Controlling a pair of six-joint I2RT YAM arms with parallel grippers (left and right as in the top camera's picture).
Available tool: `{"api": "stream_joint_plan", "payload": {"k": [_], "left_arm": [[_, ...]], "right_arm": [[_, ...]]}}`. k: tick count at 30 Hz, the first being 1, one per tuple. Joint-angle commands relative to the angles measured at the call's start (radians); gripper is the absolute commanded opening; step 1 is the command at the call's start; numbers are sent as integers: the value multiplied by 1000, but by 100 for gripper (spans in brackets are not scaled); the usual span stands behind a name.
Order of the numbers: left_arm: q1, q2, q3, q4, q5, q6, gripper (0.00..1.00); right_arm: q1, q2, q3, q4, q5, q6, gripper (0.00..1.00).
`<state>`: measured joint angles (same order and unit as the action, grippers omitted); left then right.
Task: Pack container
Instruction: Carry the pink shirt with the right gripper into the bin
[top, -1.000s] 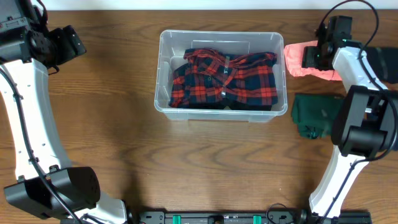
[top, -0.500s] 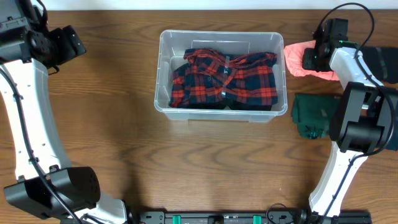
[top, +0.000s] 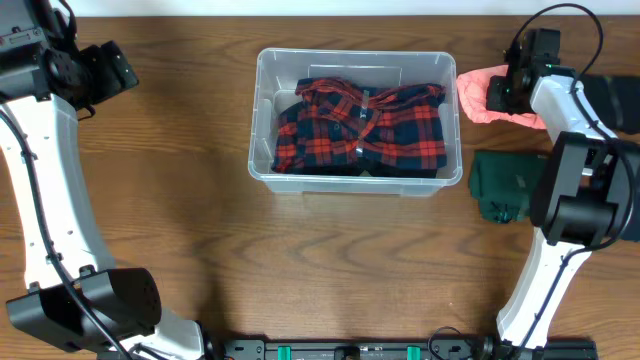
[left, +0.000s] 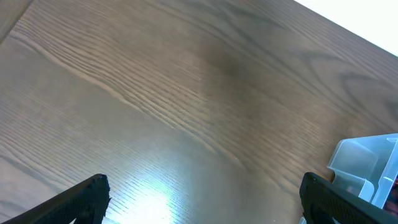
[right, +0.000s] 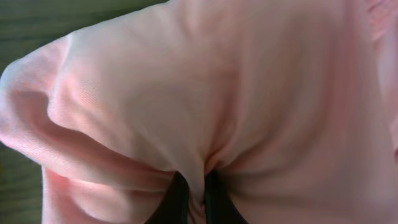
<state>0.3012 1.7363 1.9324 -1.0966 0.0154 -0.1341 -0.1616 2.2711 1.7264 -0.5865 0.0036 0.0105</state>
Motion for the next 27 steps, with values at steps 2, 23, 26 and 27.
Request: {"api": "stream_joint_plan", "payload": {"k": [2,23,26,27], "left_arm": [[3,2,1,-2,-9,2,98],[3,2,1,-2,-9,2,98],[3,2,1,-2,-9,2,98],[3,2,1,-2,-9,2,98]], "right_arm": [[-10,-110,-10,-15,31,-3,1],[248,-627,-9,-111,-3,266,1],[360,-630,-9,-88,15,298,1],[403,-625,-10,-81,48,323,1]]}}
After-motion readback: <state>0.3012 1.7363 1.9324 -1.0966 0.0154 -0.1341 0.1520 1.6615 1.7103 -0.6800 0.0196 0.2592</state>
